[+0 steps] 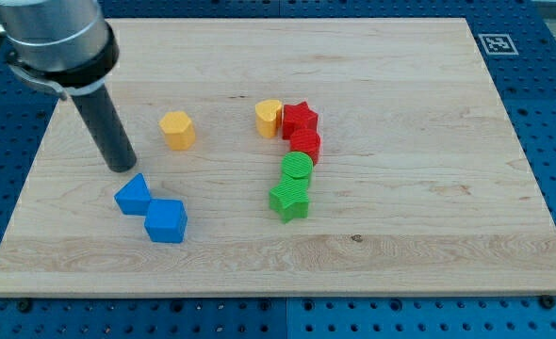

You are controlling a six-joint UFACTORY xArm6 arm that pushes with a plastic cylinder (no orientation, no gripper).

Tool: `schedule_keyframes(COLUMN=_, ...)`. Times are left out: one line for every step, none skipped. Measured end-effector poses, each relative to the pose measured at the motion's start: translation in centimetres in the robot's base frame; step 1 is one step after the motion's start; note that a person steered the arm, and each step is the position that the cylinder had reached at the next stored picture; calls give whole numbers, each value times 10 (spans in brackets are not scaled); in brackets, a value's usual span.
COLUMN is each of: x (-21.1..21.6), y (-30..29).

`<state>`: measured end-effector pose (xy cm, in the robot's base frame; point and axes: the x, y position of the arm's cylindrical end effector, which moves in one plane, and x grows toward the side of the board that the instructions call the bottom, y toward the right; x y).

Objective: Move the yellow hexagon to the left of the yellow heart

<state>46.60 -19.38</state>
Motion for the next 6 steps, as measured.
schedule_keyframes(x=-12, y=22)
schedule_keyframes(x=-28, y=41)
schedule_keyframes(x=-32, y=46)
schedule_keyframes(x=-32, y=67)
schedule_keyframes(x=-33, y=83)
schedule_keyframes(x=-35, y=84)
